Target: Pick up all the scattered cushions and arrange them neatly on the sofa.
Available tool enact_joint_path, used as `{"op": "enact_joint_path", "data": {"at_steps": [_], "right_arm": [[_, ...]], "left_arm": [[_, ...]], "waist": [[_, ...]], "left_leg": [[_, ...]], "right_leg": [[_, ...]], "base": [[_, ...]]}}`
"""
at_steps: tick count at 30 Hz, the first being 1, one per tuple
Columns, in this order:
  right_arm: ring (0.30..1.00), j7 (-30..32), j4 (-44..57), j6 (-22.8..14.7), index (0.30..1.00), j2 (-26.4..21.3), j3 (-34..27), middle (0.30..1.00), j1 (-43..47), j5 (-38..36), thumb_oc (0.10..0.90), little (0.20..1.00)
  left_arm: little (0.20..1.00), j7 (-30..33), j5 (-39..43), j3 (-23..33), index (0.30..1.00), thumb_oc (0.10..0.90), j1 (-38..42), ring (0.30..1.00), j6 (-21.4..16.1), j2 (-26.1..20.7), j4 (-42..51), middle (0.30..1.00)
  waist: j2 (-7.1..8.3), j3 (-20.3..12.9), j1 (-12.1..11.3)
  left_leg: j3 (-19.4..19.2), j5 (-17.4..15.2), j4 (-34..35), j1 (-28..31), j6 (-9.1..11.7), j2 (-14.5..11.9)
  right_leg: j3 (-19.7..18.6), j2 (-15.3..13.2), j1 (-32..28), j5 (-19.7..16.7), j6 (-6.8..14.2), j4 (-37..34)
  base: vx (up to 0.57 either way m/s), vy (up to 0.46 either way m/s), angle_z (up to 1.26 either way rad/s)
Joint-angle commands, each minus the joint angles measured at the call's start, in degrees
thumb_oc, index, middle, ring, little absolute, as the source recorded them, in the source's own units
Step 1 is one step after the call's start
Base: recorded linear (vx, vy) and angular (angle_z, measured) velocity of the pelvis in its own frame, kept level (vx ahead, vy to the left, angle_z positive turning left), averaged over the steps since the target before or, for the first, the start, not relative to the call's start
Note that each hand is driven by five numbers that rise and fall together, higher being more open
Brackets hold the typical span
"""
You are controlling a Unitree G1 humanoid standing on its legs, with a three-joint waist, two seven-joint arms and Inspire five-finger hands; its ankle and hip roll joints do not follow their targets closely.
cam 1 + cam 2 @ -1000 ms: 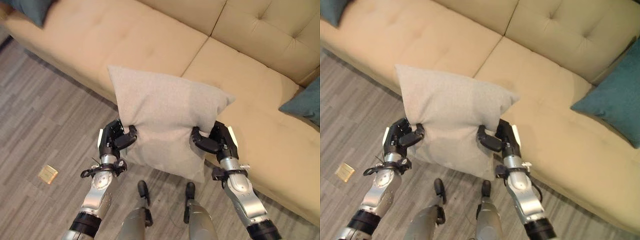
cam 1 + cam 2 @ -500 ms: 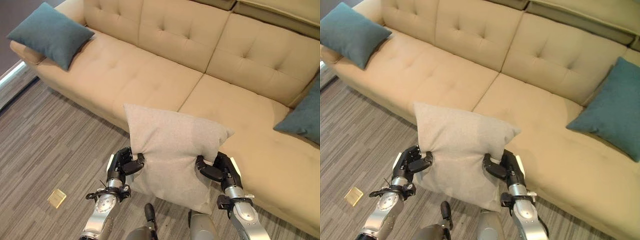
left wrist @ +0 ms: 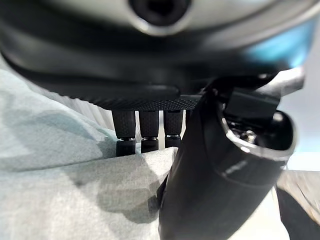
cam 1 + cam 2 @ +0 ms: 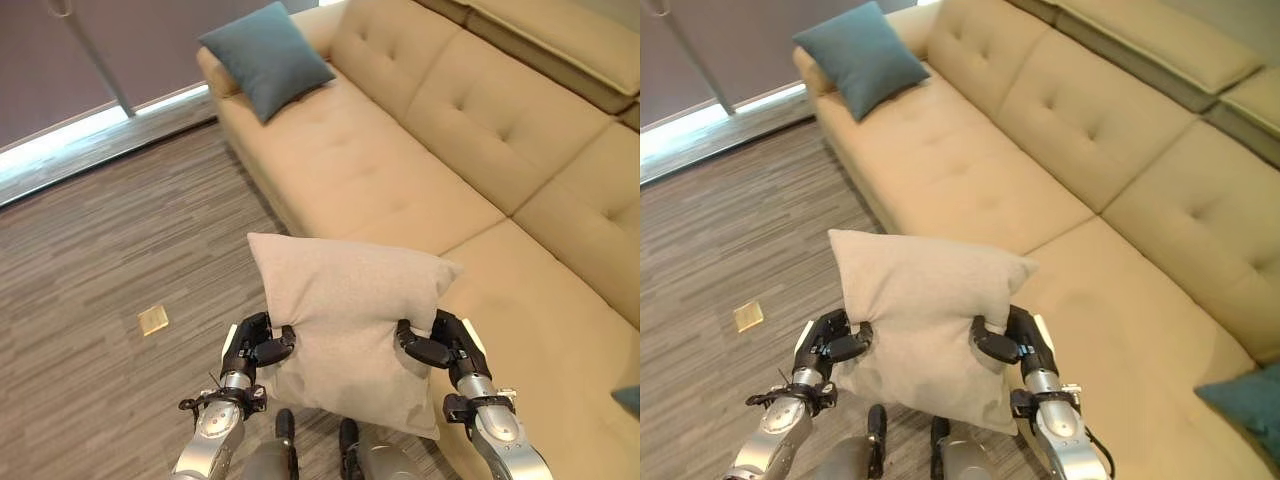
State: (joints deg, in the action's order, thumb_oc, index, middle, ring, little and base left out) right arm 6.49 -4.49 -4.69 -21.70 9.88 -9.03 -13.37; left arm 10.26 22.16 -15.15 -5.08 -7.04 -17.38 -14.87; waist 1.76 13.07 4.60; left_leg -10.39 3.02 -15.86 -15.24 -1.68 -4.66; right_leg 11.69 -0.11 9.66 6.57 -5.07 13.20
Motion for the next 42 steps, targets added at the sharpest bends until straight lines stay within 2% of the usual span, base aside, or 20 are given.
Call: {"op": "enact_joint_path", "data": {"at_steps": [1, 7, 11, 14, 16, 17, 18, 22, 23, 24, 28, 29, 30, 31, 33, 34, 35, 36, 38, 42], "right_arm": [[0.300, -1.72, 8.57, -6.71, 0.300, 1.70, -0.29, 0.300, 3.58, -3.97, 0.400, 0.300], [0.300, -2.19, 8.00, -6.28, 0.300, 1.93, 0.29, 0.300, 2.56, -4.17, 0.400, 0.300], [0.300, -2.49, 7.70, -5.94, 0.300, 2.55, -0.19, 0.300, 1.48, -3.63, 0.400, 0.300], [0.300, -3.10, 7.36, -5.61, 0.300, 3.28, 0.70, 0.300, 2.35, -3.75, 0.400, 0.300], [0.300, -3.67, 7.25, -5.11, 0.300, 4.06, 1.76, 0.300, 3.69, -2.74, 0.400, 0.300], [0.300, -3.67, 7.24, -5.11, 0.300, 4.10, 1.76, 0.300, 3.71, -2.73, 0.400, 0.300], [0.300, -3.80, 7.29, -4.97, 0.300, 4.58, 2.15, 0.300, 4.69, -1.67, 0.400, 0.300], [0.300, -4.53, 7.56, -4.71, 0.300, 5.37, 2.65, 0.300, 4.46, -1.21, 0.400, 0.300], [0.300, -4.66, 7.62, -4.73, 0.300, 5.73, 2.38, 0.300, 3.32, -1.46, 0.400, 0.300], [0.300, -4.78, 7.38, -4.64, 0.300, 6.15, 1.98, 0.300, 3.04, -3.27, 0.400, 0.300], [0.300, -4.72, 7.38, -4.60, 0.300, 5.84, 1.65, 0.300, 3.37, -3.70, 0.400, 0.300], [0.300, -4.68, 7.36, -4.60, 0.300, 5.76, 1.57, 0.300, 3.31, -3.68, 0.400, 0.300], [0.300, -4.52, 7.31, -4.77, 0.300, 5.42, 1.77, 0.300, 3.57, -3.08, 0.400, 0.300], [0.300, -4.47, 7.32, -4.79, 0.300, 5.38, 1.75, 0.300, 3.57, -3.04, 0.400, 0.300], [0.300, -4.08, 7.01, -4.91, 0.300, 5.00, 1.56, 0.300, 3.83, -2.59, 0.400, 0.300], [0.300, -4.02, 7.02, -4.95, 0.300, 4.95, 1.48, 0.300, 3.71, -2.59, 0.400, 0.300], [0.300, -3.91, 7.33, -5.05, 0.300, 4.73, 1.00, 0.300, 3.61, -2.62, 0.400, 0.300], [0.300, -3.93, 7.33, -5.18, 0.300, 4.55, 0.36, 0.300, 2.86, -2.95, 0.400, 0.300], [0.300, -3.91, 7.19, -5.24, 0.300, 4.22, 0.02, 0.300, 2.20, -2.91, 0.400, 0.300], [0.300, -3.86, 7.60, -5.43, 0.300, 2.35, -0.80, 0.300, 1.70, -3.06, 0.400, 0.300]], "left_arm": [[0.300, -4.06, -3.46, -0.41, 0.300, 0.400, 1.03, 0.300, -4.45, -0.92, 8.17, 0.300], [0.300, -3.52, -2.64, -0.31, 0.300, 0.400, 0.26, 0.300, -4.02, -0.65, 8.24, 0.300], [0.300, -4.20, -2.67, -1.70, 0.300, 0.400, 0.58, 0.300, -3.69, -0.34, 6.62, 0.300], [0.300, -4.16, -3.56, -2.23, 0.300, 0.400, 1.36, 0.300, -3.84, -1.23, 6.51, 0.300], [0.300, -4.30, -3.97, -1.81, 0.300, 0.400, 2.22, 0.300, -3.80, -2.29, 6.74, 0.300], [0.300, -4.30, -3.97, -1.80, 0.300, 0.400, 2.23, 0.300, -3.80, -2.31, 6.74, 0.300], [0.300, -4.20, -4.52, -1.10, 0.300, 0.400, 2.79, 0.300, -3.77, -3.38, 7.02, 0.300], [0.300, -4.35, -5.29, -0.50, 0.300, 0.400, 2.57, 0.300, -3.45, -4.10, 6.57, 0.300], [0.300, -4.58, -4.52, -0.44, 0.300, 0.400, 2.18, 0.300, -3.09, -3.42, 5.17, 0.300], [0.300, -4.69, -4.14, -0.62, 0.300, 0.400, 2.20, 0.300, -2.85, -2.84, 3.89, 0.300], [0.300, -5.24, -4.09, -1.02, 0.300, 0.400, 1.67, 0.300, -2.47, -2.29, 3.28, 0.300], [0.300, -5.40, -4.12, -1.07, 0.300, 0.400, 1.47, 0.300, -2.26, -2.00, 3.09, 0.300], [0.300, -5.46, -3.99, -1.06, 0.300, 0.400, 1.12, 0.300, -2.20, -1.59, 2.84, 0.300], [0.300, -5.46, -4.01, -1.09, 0.300, 0.400, 1.16, 0.300, -2.23, -1.52, 2.84, 0.300], [0.300, -5.41, -4.20, -0.88, 0.300, 0.400, 0.82, 0.300, -2.05, -1.18, 2.74, 0.300], [0.300, -5.37, -4.30, -0.76, 0.300, 0.400, 0.51, 0.300, -1.98, -1.02, 2.76, 0.300], [0.300, -5.56, -4.19, -0.66, 0.300, 0.400, 0.32, 0.300, -2.13, -0.87, 2.79, 0.300], [0.300, -5.97, -4.46, -0.91, 0.300, 0.400, -0.09, 0.300, -2.31, -0.56, 2.69, 0.300], [0.300, -6.11, -4.60, -0.94, 0.300, 0.400, -0.23, 0.300, -2.48, -0.19, 2.54, 0.300], [0.300, -5.87, -4.20, -1.58, 0.300, 0.400, 0.43, 0.300, -2.77, 0.69, 2.13, 0.300]], "waist": [[2.07, -3.24, 0.94], [3.24, -3.38, -0.17], [2.05, -4.23, 0.15], [2.27, -4.87, 0.07], [2.41, -4.83, -0.37], [2.54, -4.86, -0.54], [2.47, -3.91, -0.44], [1.21, -3.47, -0.05], [1.07, -3.28, 0.60], [0.78, -3.25, 1.28], [0.59, -3.01, 2.06], [0.72, -2.76, 2.23], [0.91, -2.64, 1.89], [0.95, -2.25, 2.10], [1.02, -2.62, 1.92], [0.74, -2.74, 2.11], [0.92, -3.21, 2.50], [1.12, -4.51, 3.50], [0.94, -5.07, 3.75], [0.17, -5.49, 4.73]], "left_leg": [[1.43, -5.66, -0.48, -0.99, 3.97, -1.68], [6.84, -0.56, 7.61, -2.53, 6.53, -5.70], [4.08, 2.33, 13.14, 0.75, 7.65, -6.48], [3.50, 0.72, 12.67, 2.06, 6.43, -4.15], [2.19, -1.75, 11.88, 3.48, 4.17, -2.09], [1.96, -1.81, 11.85, 3.47, 4.10, -2.01], [0.05, -3.69, 11.64, 5.33, 2.37, -0.66], [-1.57, -5.00, 12.22, 7.51, 1.22, -0.33], [-1.50, -5.81, 12.74, 9.34, 1.08, 0.55], [-1.53, -6.18, 13.58, 10.26, 1.36, 1.45], [-1.62, -7.62, 13.79, 11.82, 1.57, 2.56], [-1.94, -8.28, 13.72, 12.62, 1.64, 2.88], [-2.93, -10.33, 13.59, 14.61, 2.07, 3.51], [-3.14, -9.80, 13.32, 14.38, 1.93, 3.48], [-4.34, -11.76, 13.07, 16.48, 2.25, 3.67], [-4.97, -12.44, 13.11, 17.46, 2.32, 3.39], [-5.72, -13.22, 12.81, 18.25, 2.30, 3.57], [-6.14, -14.42, 12.08, 19.44, 2.58, 3.81], [-6.52, -15.07, 11.12, 19.79, 3.01, 3.45], [-8.72, -14.02, -2.37, 17.43, 6.04, -0.02]], "right_leg": [[-6.15, -1.72, -5.32, -0.07, 7.42, -6.47], [-6.94, -2.42, -7.73, 2.25, 8.10, -6.39], [-6.60, -3.60, -9.98, 3.00, 9.38, -6.94], [-7.80, -6.36, -9.74, 1.69, 11.18, -6.38], [-8.91, -8.97, -7.18, -0.36, 12.85, 0.21], [-9.17, -9.10, -6.93, -0.21, 12.92, 0.50], [-8.65, -12.07, -4.16, -5.26, 13.94, 8.14], [-6.91, -13.85, -1.31, -7.11, 13.02, 14.49], [-6.36, -13.43, -0.16, -6.52, 12.46, 15.33], [-5.22, -11.52, 1.22, -5.33, 12.13, 12.24], [-1.92, -9.14, 3.33, -4.40, 12.26, 5.83], [0.01, -8.86, 4.31, -4.64, 12.49, 4.21], [6.29, -9.23, 5.32, -4.50, 13.12, 2.22], [7.14, -9.38, 5.07, -5.22, 12.61, 1.82], [13.17, -9.16, 4.93, -4.50, 12.73, 1.46], [14.30, -8.95, 5.09, -4.07, 12.75, 2.14], [14.74, -8.62, 4.24, -4.15, 12.49, 0.25], [11.75, -6.81, 1.66, -3.74, 11.39, -3.31], [10.23, -5.85, 0.55, -3.47, 10.96, -4.47], [7.71, -3.54, -2.91, -1.99, 8.89, -6.21]], "base": [[0.16, 0.122, 0.65], [0.16, 0.133, 0.04], [0.24, 0.320, -0.14], [0.21, 0.324, -0.07], [0.22, 0.397, -0.31], [0.21, 0.449, -0.20], [0.10, 0.238, -0.10], [0.17, 0.276, -0.18], [0.34, 0.276, -0.06], [0.33, 0.207, 0.05], [0.18, 0.053, 0.05], [0.28, 0.030, -0.04], [0.23, 0.025, -0.02], [0.32, 0.020, -0.16], [0.23, -0.016, -0.23], [0.23, -0.061, -0.45], [0.38, -0.159, -0.46], [0.40, -0.181, -0.48], [0.25, -0.120, -0.33], [0.23, -0.162, -0.34]]}}
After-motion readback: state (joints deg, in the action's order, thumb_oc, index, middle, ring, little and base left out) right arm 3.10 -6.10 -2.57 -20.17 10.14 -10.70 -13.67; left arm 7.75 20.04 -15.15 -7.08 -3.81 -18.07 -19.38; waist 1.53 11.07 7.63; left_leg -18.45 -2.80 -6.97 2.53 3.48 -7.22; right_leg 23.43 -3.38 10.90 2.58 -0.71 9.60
